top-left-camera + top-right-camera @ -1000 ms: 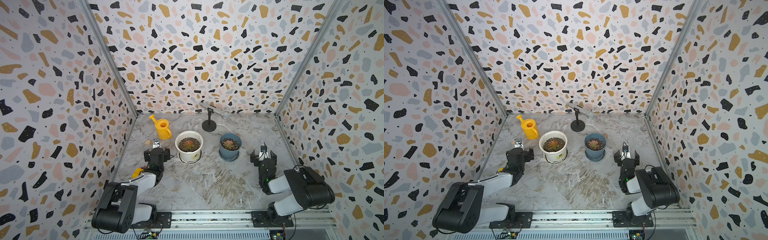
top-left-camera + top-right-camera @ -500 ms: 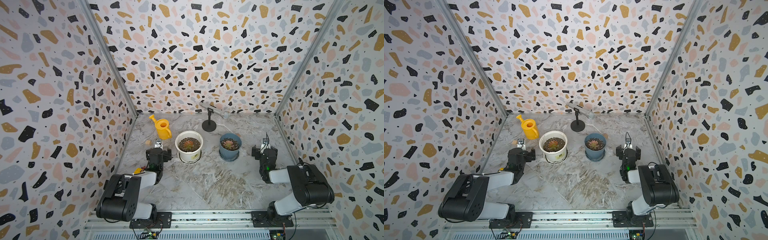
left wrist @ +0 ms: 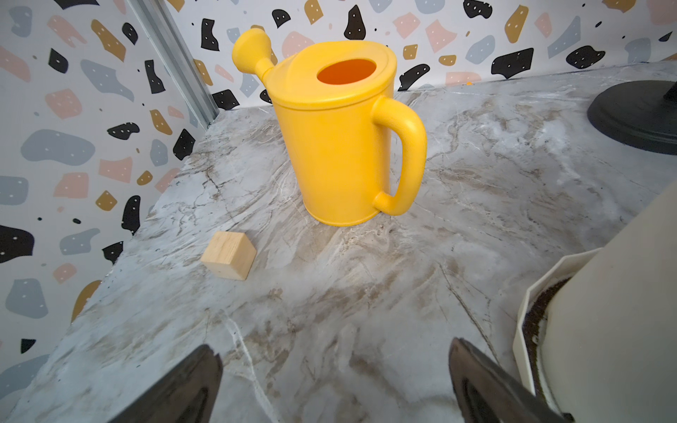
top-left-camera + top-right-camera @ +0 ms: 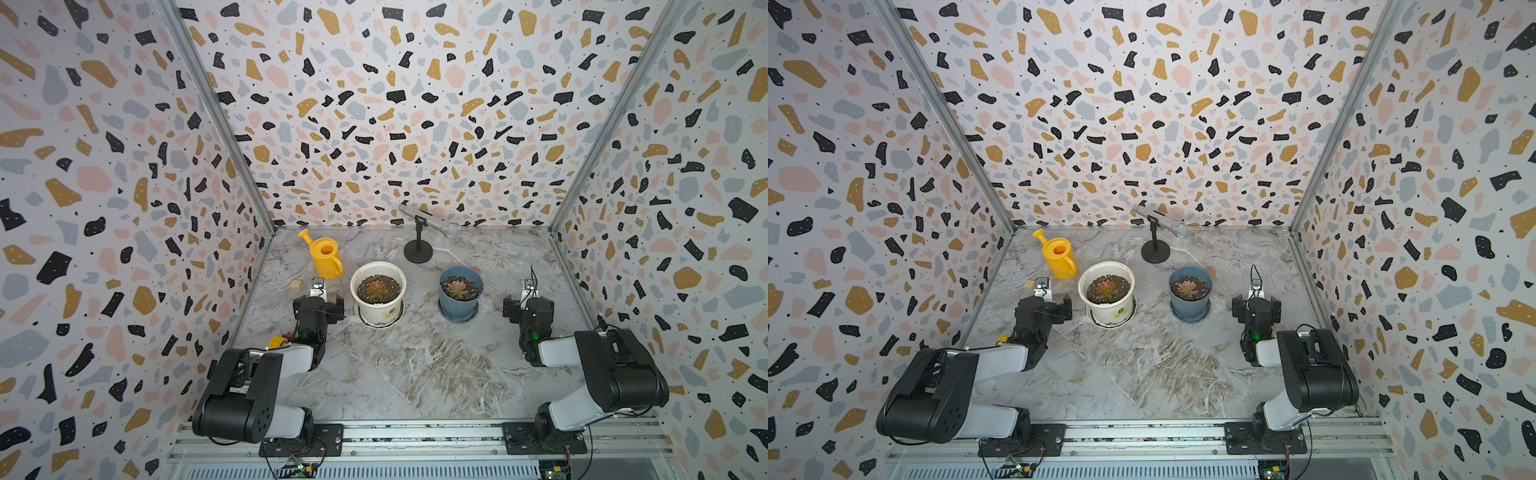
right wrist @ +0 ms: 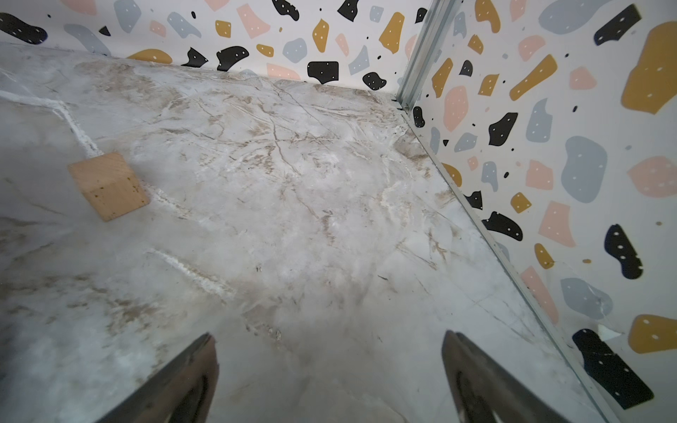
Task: Water the succulent around the soil edge
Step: Reset both arms
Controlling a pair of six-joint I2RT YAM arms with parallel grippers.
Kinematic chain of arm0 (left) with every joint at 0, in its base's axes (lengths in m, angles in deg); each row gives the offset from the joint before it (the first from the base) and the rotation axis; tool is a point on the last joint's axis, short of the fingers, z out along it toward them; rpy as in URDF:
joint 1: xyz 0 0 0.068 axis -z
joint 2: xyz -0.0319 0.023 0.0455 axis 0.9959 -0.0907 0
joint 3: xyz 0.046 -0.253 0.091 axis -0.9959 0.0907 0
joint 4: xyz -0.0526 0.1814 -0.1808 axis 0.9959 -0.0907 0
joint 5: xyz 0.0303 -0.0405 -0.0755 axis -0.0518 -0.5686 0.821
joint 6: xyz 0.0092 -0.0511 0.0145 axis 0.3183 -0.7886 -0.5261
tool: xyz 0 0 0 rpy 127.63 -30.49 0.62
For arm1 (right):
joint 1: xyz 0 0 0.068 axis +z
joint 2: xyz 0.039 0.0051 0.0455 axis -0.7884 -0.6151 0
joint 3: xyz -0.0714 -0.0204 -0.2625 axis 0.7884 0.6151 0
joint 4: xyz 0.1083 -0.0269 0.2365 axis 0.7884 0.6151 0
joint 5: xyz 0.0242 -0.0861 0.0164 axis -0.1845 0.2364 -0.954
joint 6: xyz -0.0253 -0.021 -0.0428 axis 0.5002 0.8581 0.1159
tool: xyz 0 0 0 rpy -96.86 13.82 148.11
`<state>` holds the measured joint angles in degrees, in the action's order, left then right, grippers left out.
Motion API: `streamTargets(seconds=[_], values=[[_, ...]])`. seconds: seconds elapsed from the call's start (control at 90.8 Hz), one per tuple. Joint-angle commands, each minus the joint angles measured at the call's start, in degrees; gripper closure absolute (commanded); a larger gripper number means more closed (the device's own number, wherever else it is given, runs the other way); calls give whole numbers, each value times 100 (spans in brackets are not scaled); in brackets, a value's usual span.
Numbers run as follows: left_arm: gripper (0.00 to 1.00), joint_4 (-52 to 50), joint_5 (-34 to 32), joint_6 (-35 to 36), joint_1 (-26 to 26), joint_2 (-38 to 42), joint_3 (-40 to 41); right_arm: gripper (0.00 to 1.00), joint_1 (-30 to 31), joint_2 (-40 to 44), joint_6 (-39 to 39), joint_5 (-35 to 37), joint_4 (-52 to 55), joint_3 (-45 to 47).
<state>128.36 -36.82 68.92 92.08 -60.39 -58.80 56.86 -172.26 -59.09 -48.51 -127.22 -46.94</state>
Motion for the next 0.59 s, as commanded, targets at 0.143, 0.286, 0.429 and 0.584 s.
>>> streamTargets(seconds=[0.143, 0.286, 0.429, 0.584], values=[[0, 307, 43, 10, -8, -12, 70, 0, -5, 130, -76, -12, 59, -23], [0, 307, 43, 10, -8, -11, 71, 0, -5, 132, -78, -11, 55, -22], [0, 308, 35, 10, -8, -13, 70, 0, -7, 138, -80, -14, 42, -9], [0, 309, 46, 9, -7, -12, 70, 0, -7, 212, -128, 91, -1020, 641]])
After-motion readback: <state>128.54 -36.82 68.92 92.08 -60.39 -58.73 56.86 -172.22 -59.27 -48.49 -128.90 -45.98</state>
